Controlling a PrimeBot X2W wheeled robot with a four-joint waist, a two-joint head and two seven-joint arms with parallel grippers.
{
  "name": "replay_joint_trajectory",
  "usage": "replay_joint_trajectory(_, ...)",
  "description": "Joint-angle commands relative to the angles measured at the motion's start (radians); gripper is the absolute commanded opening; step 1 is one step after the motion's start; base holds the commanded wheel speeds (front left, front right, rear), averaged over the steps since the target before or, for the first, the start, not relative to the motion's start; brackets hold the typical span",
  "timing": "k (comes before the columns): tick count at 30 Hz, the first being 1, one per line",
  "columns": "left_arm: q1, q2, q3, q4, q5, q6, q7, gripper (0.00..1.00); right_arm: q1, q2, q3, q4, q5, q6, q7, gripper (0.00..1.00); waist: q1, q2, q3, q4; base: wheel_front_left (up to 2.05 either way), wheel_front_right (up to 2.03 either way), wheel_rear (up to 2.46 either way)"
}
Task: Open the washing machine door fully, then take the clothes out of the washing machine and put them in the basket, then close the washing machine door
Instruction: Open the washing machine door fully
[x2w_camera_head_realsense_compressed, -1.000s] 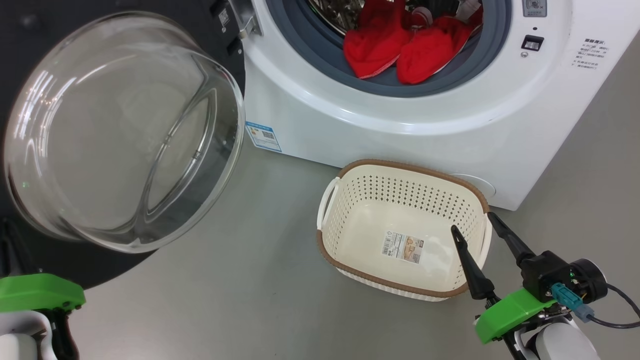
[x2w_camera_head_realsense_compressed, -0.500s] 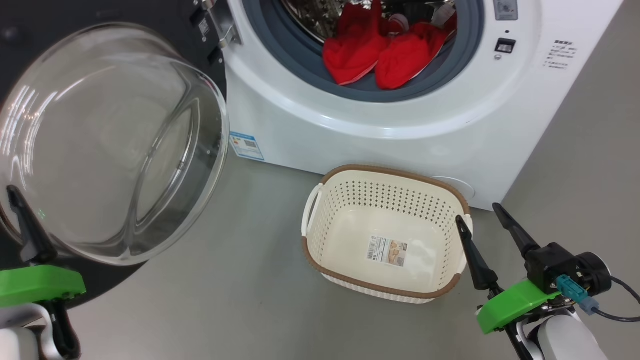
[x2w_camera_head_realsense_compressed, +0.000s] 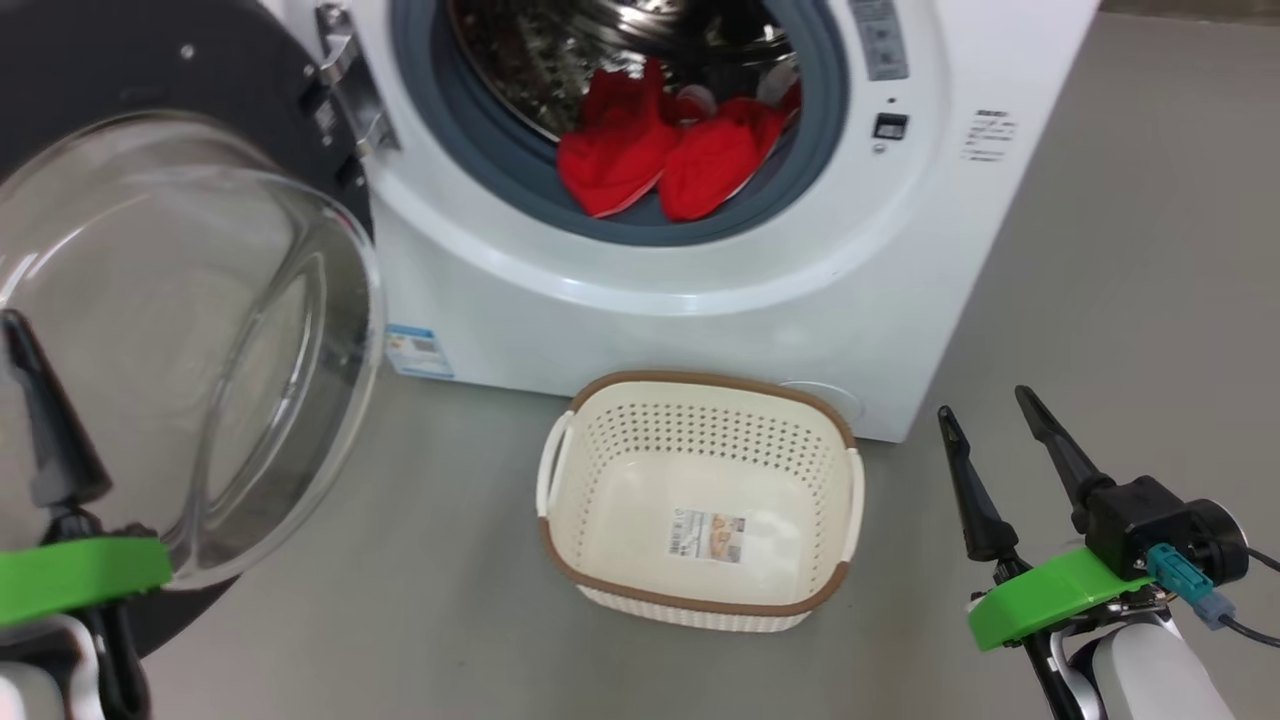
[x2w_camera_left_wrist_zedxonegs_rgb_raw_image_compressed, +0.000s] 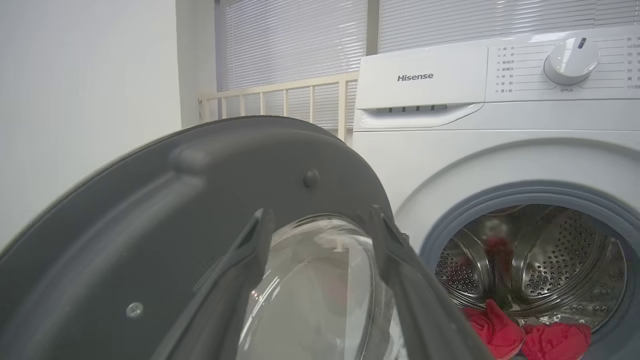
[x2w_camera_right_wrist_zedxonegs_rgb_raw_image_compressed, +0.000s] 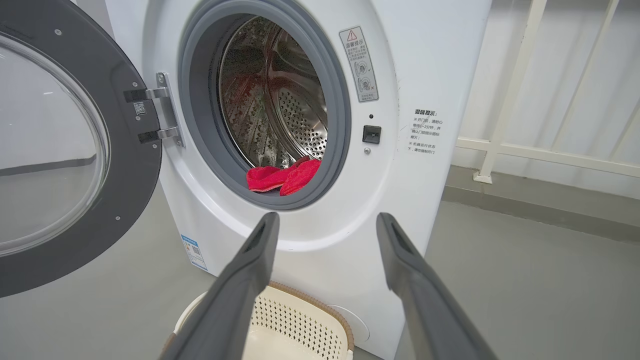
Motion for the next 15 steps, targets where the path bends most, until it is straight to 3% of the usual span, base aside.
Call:
replay_joint_trajectory(1,0.005,0.034,0.017,-0.044,0.010,-0.012,0.013,1.00,-0.007,0.002,0.010,-0.031,0.008,0.006,-0.006,1.00,0.0000,-0.0001,-0.034,-0.050,0.00,0.00,0.00)
replay_joint_trajectory(7,0.035,0.008,-0.051,-0.101,-0.026,-0.072,0.052,1.00,0.005,0.005,-0.008,-0.054,0.013,0.006,-0.006,1.00,0.0000,-0.0001,-0.055,-0.122,0.00,0.00,0.00)
replay_joint_trajectory(15,0.096,-0.009,-0.113,-0.068,-0.082,-0.145,0.089,1.00,0.030,0.005,-0.009,-0.082,0.047,0.006,-0.006,1.00,0.0000,-0.0001,-0.089,-0.232,0.00,0.00,0.00)
